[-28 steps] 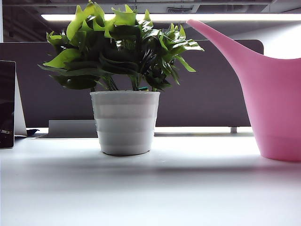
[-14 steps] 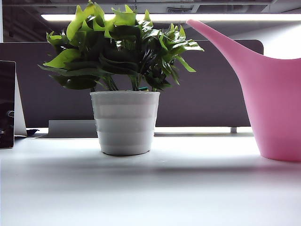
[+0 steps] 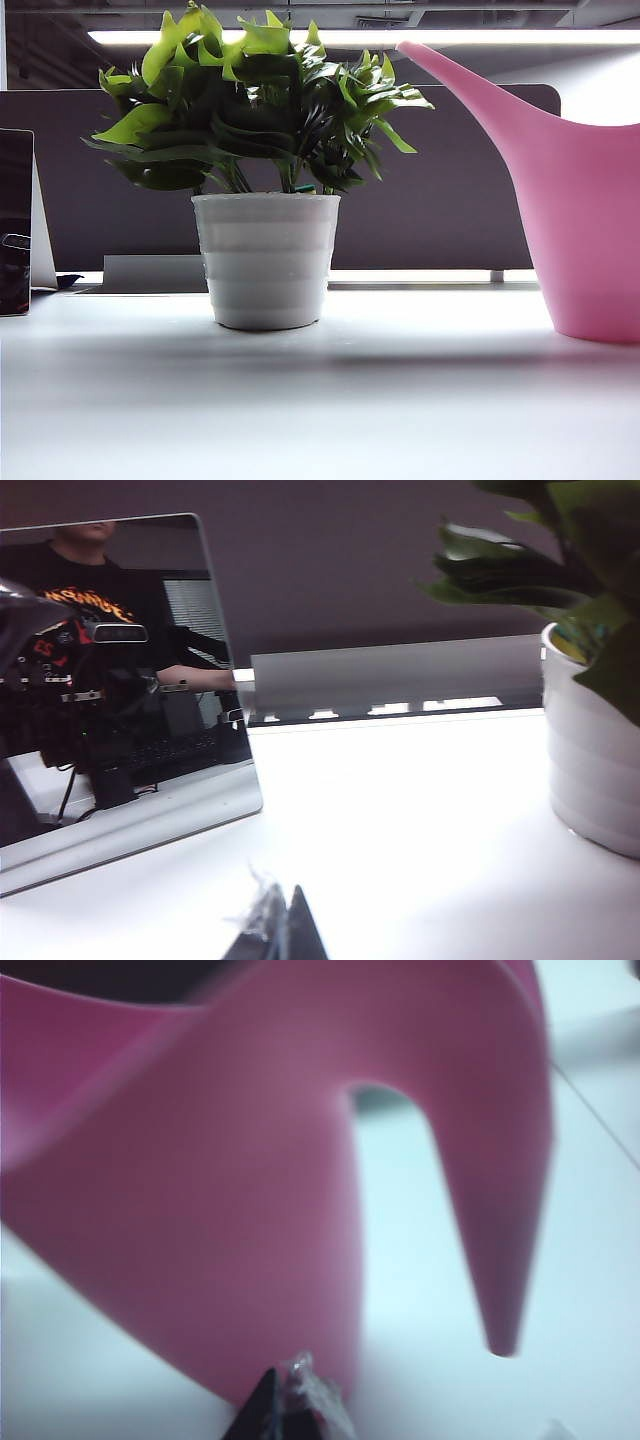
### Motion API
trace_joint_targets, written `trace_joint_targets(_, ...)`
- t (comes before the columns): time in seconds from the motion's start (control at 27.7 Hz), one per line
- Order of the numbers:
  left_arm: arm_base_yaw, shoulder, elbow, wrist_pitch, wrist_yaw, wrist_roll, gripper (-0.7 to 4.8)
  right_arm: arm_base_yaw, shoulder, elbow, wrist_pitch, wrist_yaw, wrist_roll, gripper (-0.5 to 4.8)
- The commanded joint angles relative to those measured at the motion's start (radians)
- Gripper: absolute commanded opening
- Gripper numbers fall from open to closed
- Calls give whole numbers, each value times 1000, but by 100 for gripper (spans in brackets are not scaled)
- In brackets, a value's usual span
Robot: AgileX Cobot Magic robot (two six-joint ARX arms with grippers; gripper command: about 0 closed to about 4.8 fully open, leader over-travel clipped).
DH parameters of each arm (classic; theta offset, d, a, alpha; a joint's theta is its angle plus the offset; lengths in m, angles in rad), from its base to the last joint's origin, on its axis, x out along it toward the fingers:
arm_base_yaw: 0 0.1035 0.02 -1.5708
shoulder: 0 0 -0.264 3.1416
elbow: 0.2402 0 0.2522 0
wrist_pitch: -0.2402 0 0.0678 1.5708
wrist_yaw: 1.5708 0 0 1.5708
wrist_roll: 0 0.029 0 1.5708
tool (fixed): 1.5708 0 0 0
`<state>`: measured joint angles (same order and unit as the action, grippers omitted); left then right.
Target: Pick up the watering can from the table, water the potted plant, and put the can back.
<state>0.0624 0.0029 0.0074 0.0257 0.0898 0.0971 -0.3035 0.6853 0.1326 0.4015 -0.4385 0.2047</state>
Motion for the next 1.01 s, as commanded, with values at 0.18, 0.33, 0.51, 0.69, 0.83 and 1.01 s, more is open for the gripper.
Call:
trace_joint_targets(0.18, 10, 1, 2, 13, 2, 0, -5, 2, -217, 4, -85, -13, 32, -9)
trace_joint_targets(0.33, 10, 1, 1, 13, 2, 0, -5, 2, -322, 4, -124, -9, 32, -9)
trace_joint_targets(0.51, 8, 1, 1, 13, 2, 0, -5, 0, -406, 4, -163, -9, 31, -8)
trace_joint_targets(0.69, 8, 1, 1, 13, 1, 0, -5, 1, -437, 4, -166, -13, 31, -8)
trace_joint_targets(0.83, 8, 1, 1, 13, 2, 0, -5, 12, -446, 4, -167, -4, 31, -8)
trace_joint_targets(1.01, 8, 1, 1, 13, 1, 0, -5, 27, -449, 4, -168, -9, 31, -8)
